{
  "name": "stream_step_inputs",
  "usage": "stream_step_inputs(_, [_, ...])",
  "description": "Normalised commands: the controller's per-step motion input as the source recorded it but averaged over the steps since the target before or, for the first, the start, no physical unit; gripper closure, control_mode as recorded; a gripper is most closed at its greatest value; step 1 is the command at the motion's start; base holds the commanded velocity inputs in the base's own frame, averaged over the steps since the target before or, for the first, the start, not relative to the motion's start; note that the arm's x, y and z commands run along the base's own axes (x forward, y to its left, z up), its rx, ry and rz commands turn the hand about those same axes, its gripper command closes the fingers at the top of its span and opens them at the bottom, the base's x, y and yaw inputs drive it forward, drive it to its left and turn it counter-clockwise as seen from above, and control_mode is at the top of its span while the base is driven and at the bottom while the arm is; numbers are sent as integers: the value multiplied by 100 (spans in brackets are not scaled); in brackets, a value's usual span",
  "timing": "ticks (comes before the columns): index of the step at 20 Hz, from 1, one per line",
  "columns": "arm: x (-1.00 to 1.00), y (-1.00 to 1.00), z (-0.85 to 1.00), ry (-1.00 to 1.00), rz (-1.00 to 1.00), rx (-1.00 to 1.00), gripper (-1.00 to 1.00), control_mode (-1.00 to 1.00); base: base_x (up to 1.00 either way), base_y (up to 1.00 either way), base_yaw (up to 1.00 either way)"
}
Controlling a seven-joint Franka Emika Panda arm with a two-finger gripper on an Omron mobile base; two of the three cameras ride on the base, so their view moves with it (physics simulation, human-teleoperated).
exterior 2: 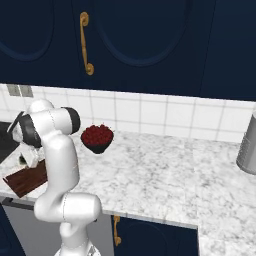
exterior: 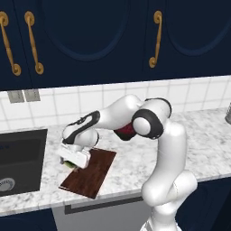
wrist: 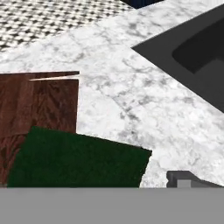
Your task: Pick up the sponge from the counter and clean the cutting board by briefly scrubbing or pressing down on the cutting board. Once finished, release the sponge.
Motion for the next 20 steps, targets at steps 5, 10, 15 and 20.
stream_step_inputs(5, [-100, 96, -33, 35, 37, -10, -100, -100, 0, 0, 0])
stream_step_inputs(10, [-100, 81, -2, 36, 33, -7, -100, -100, 0, 0, 0])
stream_step_inputs(15, [-100, 83, 8, 44, 31, -12, -100, -100, 0, 0, 0])
stream_step_inputs(20, [-94, -33, 78, 10, 12, -14, -100, -100, 0, 0, 0])
